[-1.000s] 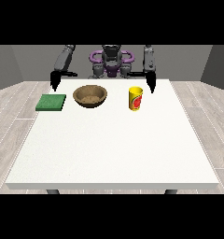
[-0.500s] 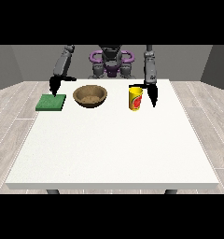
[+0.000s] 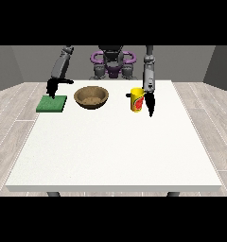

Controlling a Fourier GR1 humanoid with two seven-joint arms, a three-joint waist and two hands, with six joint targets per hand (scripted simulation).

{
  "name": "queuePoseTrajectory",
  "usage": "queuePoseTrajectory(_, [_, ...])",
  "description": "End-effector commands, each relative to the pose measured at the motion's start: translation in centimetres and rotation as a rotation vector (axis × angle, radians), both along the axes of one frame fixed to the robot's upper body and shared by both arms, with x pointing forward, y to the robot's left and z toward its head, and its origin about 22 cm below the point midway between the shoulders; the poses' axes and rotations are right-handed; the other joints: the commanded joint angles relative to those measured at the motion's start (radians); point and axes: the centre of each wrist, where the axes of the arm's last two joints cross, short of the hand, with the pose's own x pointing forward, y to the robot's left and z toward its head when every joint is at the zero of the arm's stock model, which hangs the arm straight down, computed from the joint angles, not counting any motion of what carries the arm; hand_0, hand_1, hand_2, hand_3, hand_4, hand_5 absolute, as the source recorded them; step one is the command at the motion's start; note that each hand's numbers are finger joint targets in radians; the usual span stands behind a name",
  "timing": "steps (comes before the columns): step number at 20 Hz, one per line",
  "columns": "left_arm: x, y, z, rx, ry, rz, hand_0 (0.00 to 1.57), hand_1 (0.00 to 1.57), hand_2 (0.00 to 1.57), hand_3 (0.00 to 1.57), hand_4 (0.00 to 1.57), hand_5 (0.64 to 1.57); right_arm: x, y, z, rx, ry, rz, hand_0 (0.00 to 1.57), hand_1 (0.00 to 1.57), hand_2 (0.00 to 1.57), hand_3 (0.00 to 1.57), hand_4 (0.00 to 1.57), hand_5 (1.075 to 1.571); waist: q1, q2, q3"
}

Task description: Pick the cup and pour the ball into the bowl, then pick the bowl and place it on the pad

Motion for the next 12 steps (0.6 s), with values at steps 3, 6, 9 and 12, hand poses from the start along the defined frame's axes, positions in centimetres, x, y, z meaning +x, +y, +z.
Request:
queuePoseTrajectory(3, [1.0, 0.1, 0.5, 0.091, -0.06, 0.144, 1.23, 1.23, 1.57, 1.48, 1.07, 1.571, 0.7, -0.8, 1.7, -0.024, -0.075, 0.049, 0.0, 0.0, 0.0, 0.0, 0.0, 1.54, -0.088, 0.086, 0.0023])
queuePoseTrajectory(6, [0.5, 1.9, 1.4, 0.07, -0.083, 0.252, 1.37, 1.37, 1.57, 1.57, 1.16, 1.533, 0.9, -4.2, 3.8, -0.024, -0.094, 0.019, 0.0, 0.0, 0.0, 0.0, 0.14, 1.548, -0.096, 0.113, 0.0029])
queuePoseTrajectory(9, [-0.2, 1.2, 0.8, 0.093, -0.108, 0.285, 1.36, 1.36, 1.57, 1.57, 1.19, 1.528, 1.5, -4.1, 5.0, -0.036, -0.14, 0.026, 0.0, 0.0, 0.28, 0.0, 0.13, 1.548, -0.123, 0.16, 0.0028])
queuePoseTrajectory(12, [-0.6, 0.4, 0.9, 0.157, -0.076, 0.322, 1.39, 1.39, 1.57, 1.57, 1.23, 1.532, 2.2, -4.4, 5.7, -0.054, -0.076, 0.057, 0.0, 0.0, 0.23, 0.0, 0.18, 1.552, -0.135, 0.099, 0.0036])
